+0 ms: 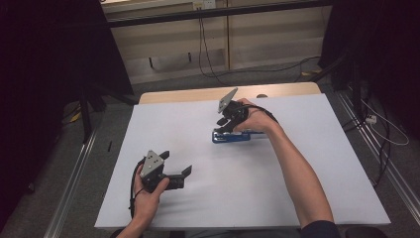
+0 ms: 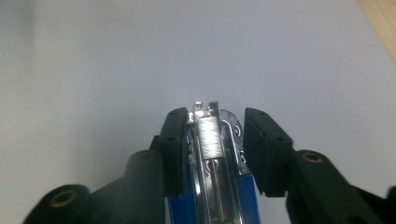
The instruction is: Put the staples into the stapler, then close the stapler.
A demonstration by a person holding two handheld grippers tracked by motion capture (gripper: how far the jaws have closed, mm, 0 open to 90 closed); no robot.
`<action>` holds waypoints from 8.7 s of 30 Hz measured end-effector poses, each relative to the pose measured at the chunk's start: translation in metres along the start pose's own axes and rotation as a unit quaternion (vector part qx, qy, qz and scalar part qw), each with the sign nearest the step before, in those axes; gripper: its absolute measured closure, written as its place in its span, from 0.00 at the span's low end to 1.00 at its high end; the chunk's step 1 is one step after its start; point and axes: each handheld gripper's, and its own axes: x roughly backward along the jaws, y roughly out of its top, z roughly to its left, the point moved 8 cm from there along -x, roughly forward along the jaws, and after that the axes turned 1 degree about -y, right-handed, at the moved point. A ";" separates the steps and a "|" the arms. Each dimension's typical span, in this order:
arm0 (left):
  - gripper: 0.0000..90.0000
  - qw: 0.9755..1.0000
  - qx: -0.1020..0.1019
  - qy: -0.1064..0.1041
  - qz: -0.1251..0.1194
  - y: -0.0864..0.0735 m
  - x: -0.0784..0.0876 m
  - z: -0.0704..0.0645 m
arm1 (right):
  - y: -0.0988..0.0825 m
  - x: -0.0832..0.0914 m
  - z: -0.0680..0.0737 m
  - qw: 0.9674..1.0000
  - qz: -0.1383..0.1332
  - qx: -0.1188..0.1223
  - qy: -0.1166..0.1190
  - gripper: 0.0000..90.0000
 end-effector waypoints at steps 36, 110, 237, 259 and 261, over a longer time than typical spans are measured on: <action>0.04 1.000 0.017 0.006 0.011 -0.005 -0.004 0.006 | -0.028 0.046 0.000 0.966 -0.136 -0.168 -0.144 0.14; 0.10 1.000 -0.018 -0.002 0.005 0.050 -0.116 -0.002 | -0.130 0.121 0.051 0.901 -0.205 -0.261 -0.281 0.31; 1.00 0.993 -0.057 -0.028 0.102 0.020 -0.162 0.001 | -0.161 0.084 0.020 0.918 -0.048 -0.285 -0.270 1.00; 1.00 0.993 -0.059 -0.027 0.102 0.020 -0.162 0.001 | -0.159 0.086 0.017 0.915 -0.060 -0.283 -0.281 1.00; 1.00 0.993 -0.059 -0.027 0.102 0.020 -0.162 0.001 | -0.159 0.086 0.017 0.915 -0.061 -0.283 -0.282 1.00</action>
